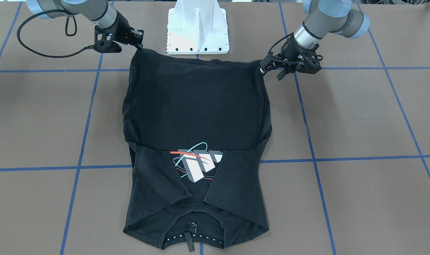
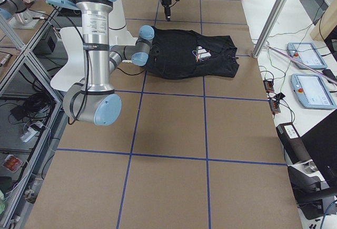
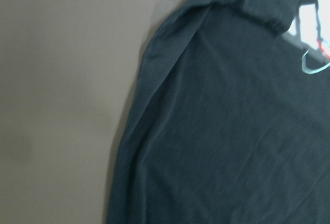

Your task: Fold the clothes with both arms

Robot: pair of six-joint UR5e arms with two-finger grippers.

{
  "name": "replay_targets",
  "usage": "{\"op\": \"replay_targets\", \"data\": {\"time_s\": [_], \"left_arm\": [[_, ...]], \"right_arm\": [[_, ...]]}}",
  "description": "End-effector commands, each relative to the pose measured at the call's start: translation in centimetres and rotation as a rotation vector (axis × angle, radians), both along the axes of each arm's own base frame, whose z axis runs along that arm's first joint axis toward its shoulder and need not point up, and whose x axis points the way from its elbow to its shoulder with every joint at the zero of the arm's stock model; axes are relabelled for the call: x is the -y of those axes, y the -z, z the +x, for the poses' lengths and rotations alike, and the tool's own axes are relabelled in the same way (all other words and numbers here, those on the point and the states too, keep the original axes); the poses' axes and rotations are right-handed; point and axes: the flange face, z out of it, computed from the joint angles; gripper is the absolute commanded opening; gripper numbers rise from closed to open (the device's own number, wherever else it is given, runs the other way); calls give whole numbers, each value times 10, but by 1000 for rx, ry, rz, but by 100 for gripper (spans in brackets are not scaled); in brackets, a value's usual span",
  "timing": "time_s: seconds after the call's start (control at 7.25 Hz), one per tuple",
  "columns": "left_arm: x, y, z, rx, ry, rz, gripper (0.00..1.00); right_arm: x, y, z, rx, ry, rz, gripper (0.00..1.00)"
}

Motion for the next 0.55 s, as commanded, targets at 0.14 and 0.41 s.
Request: {"op": "replay_targets", "data": {"time_s": [0.14, 0.41], "left_arm": [[-50, -11, 33, 34, -68, -6, 99], [-62, -14, 42, 61, -87, -16, 99]], "right_arm": [[6, 10, 3, 22, -9, 5, 0], [14, 12, 10, 32, 4, -16, 0]]}}
